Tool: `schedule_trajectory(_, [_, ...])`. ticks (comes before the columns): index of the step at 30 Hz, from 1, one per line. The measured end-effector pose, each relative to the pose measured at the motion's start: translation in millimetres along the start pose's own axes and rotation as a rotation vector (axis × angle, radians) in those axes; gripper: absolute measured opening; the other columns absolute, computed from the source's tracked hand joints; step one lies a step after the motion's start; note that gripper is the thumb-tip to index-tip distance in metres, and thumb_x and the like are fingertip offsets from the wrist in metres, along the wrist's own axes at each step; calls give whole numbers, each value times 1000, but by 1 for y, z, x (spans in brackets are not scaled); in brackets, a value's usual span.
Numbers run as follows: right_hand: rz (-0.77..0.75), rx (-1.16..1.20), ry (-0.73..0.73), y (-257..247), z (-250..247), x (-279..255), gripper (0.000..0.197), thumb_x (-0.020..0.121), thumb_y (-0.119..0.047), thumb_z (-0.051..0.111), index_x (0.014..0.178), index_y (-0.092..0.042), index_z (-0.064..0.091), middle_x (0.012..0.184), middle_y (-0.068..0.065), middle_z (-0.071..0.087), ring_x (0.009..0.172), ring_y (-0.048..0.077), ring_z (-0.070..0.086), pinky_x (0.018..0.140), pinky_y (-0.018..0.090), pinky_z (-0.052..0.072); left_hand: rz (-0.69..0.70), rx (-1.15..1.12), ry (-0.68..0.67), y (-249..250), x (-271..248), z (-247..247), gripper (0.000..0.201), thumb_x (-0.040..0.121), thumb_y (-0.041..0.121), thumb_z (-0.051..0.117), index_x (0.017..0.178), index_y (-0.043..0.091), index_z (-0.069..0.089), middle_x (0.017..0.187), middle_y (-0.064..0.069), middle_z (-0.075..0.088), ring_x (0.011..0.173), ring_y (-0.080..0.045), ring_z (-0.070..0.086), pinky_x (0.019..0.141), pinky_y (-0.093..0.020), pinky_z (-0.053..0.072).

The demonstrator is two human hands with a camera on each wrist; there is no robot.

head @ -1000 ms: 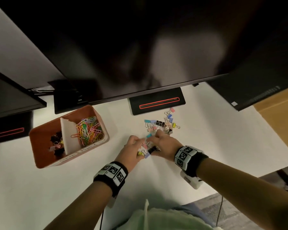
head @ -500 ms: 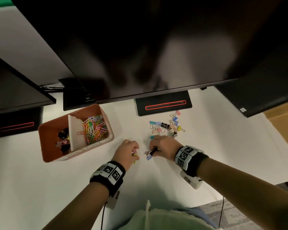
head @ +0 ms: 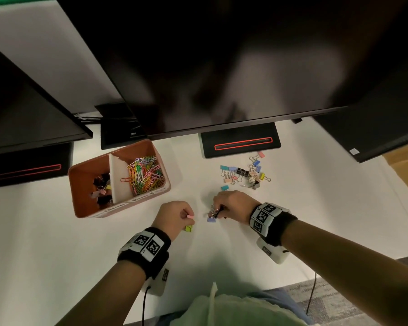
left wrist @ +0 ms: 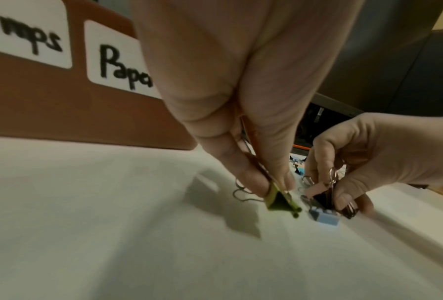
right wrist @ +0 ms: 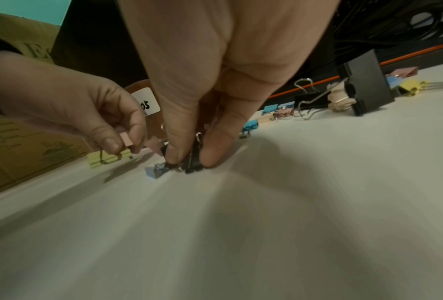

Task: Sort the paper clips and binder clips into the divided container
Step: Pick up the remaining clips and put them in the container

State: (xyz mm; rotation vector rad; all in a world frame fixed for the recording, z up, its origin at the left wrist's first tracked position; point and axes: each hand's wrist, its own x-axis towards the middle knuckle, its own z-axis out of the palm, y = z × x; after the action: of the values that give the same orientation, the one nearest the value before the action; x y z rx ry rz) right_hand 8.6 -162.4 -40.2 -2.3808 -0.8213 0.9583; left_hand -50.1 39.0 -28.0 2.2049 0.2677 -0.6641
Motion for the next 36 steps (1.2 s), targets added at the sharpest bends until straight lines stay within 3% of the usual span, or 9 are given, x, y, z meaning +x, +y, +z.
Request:
schedule_trajectory(3, [-15, 14, 32, -5, -1, 4, 10, 82, -15, 66, 88, -9, 62, 94, 8, 63, 78, 17, 51, 73, 27, 42, 39, -70, 41, 4, -16, -14, 23, 72, 1, 72, 67, 22, 61, 67, 0, 62, 67, -22, 63, 69, -34, 57])
schedule_trajectory(7, [-94, 47, 124, -26, -11, 7, 9, 80, -15, 69, 85, -9, 63, 90, 6, 63, 76, 19, 57, 73, 29, 47, 119, -93, 159, 7, -44, -46, 8, 75, 9, 72, 78, 15, 68, 78, 6, 66, 75, -11, 61, 64, -8, 45])
schedule_trajectory(12, [-305, 48, 202, -95, -35, 29, 10, 80, -14, 70, 85, -9, 63, 83, -1, 56, 71, 10, 49, 70, 22, 43, 76, -151, 392, -18, -72, -112, 12, 75, 10, 72, 82, 18, 68, 81, 6, 67, 78, -7, 60, 68, -20, 48])
schedule_trajectory(16, [-412, 92, 255, -166, -43, 72, 13, 79, -16, 70, 85, -9, 61, 85, -5, 52, 76, 11, 49, 69, 17, 39, 3, -105, 585, -49, -77, -162, 10, 78, 13, 70, 84, 20, 66, 79, 6, 66, 77, -11, 62, 68, -14, 45])
schedule_trajectory(23, [-304, 90, 175, -232, -32, 140, 25, 85, -21, 64, 108, -15, 59, 112, 4, 58, 89, 13, 54, 92, 36, 49, -81, -96, 451, -75, -71, -197, 38, 89, 4, 52, 124, 18, 53, 122, 1, 58, 98, -11, 57, 87, -21, 40])
schedule_trajectory(26, [-326, 71, 166, -222, -34, 133, 29, 88, -24, 60, 116, -19, 57, 122, 2, 57, 98, 12, 56, 95, 33, 48, -4, -67, 503, -68, -80, -197, 40, 88, 3, 53, 125, 19, 51, 115, 9, 55, 99, -7, 53, 78, -10, 37])
schedule_trajectory(29, [-316, 96, 233, -187, -40, 107, 23, 89, -26, 59, 111, -21, 60, 113, -3, 57, 82, 5, 52, 85, 26, 48, 143, -86, 538, -53, -88, -181, 39, 85, 6, 58, 120, 22, 53, 114, 8, 57, 95, -3, 58, 78, -12, 44])
schedule_trajectory(33, [-168, 0, 342, -112, -50, 59, 25, 87, -29, 62, 111, -24, 61, 109, -3, 57, 73, 7, 49, 77, 30, 51, 311, -59, 362, -24, -77, -133, 32, 85, 13, 61, 113, 27, 57, 108, 9, 55, 91, 1, 57, 76, -15, 49])
schedule_trajectory(36, [82, -131, 360, -59, -57, 23, 38, 83, -34, 65, 119, -28, 55, 119, 1, 52, 100, 16, 51, 89, 37, 50, 395, 21, 166, -3, -57, -90, 38, 85, 20, 62, 120, 30, 52, 114, 11, 47, 95, -2, 53, 80, -17, 48])
